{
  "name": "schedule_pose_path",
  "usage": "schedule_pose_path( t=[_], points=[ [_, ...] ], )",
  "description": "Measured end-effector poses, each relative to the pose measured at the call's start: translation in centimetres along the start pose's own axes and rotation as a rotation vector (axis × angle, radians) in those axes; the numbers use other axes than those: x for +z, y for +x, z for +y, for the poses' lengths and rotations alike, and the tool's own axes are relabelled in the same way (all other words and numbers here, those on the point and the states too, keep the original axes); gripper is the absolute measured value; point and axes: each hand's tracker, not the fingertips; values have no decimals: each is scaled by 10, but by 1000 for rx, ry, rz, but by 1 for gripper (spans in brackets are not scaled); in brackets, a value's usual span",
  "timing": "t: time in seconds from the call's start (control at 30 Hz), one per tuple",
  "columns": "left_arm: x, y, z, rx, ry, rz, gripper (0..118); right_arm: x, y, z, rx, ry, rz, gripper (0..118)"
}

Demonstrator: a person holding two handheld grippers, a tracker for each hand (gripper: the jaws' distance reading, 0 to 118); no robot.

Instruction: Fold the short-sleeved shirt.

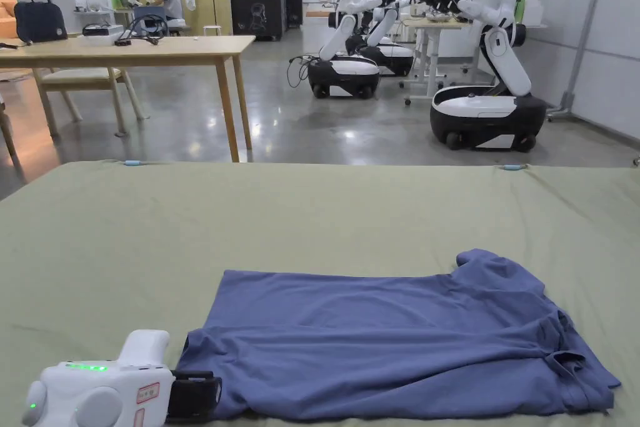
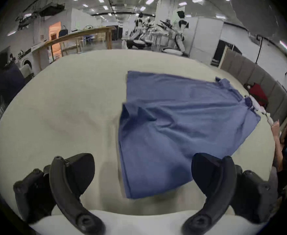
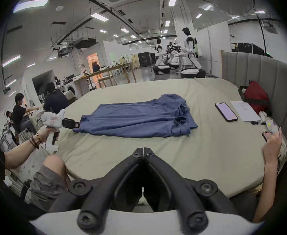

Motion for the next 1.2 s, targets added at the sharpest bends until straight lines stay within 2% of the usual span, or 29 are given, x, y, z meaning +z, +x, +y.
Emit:
schedule_pose_path(
  t=[0.07,0.1,0.2,0.3,0.37,0.4,0.57,0.6,0.63,0.67,0.7,0.77,0.83,0.87,0.9,0.93,0.97,1.0,1.03,1.1,1.13,1.2],
  points=[
    [-13,7,-7,-45,-65,-12,108,-2,-10,1,19,-18,-20,0],
    [-19,10,-10,-81,-76,-13,97,-3,-9,0,29,-25,-31,0],
    [-8,26,-10,-210,-36,-17,51,-12,-2,-6,33,-55,-43,0],
    [-2,23,-9,-206,-55,-12,6,-26,5,-8,23,-96,-57,0],
    [1,20,-6,-159,-29,-100,6,-41,13,-2,20,-116,-84,0],
    [0,21,-4,-176,-42,-41,6,-52,19,5,25,-120,-92,0],
    [-3,28,-4,-244,-57,14,6,-142,50,41,83,-145,-101,1],
    [-2,28,-4,-250,-52,23,6,-164,59,44,84,-149,-100,14],
    [-2,27,-4,-250,-52,23,6,-184,67,46,71,-183,-105,64],
    [-2,26,-5,-248,-52,21,6,-207,77,46,47,-258,-137,102],
    [-3,25,-5,-241,-53,18,6,-224,85,46,36,-292,-170,113],
    [-4,25,-7,-208,-68,-6,6,-247,91,47,26,-320,-221,104],
    [-4,24,-8,-204,-66,-9,6,-261,94,45,36,-329,-231,94],
    [-5,24,-9,-191,-74,-21,6,-266,93,45,37,-352,-224,83],
    [-5,24,-8,-187,-74,-24,6,-269,90,44,36,-381,-202,64],
    [-5,24,-9,-185,-74,-25,6,-268,83,42,40,-361,-200,52],
    [-4,24,-9,-184,-72,-26,6,-264,79,41,86,-337,-220,38],
    [-4,25,-10,-180,-73,-28,6,-262,76,41,109,-334,-194,25],
    [0,34,-11,-181,-72,-27,6,-262,74,41,118,-329,-209,18],
    [1,38,-11,-186,-77,-23,6,-262,76,39,63,-344,-151,15],
    [2,38,-10,-184,-79,-24,6,-262,76,40,74,-332,-185,15],
    [8,38,-8,-189,-71,-28,6,-255,77,43,61,-314,-173,15]
  ],
)
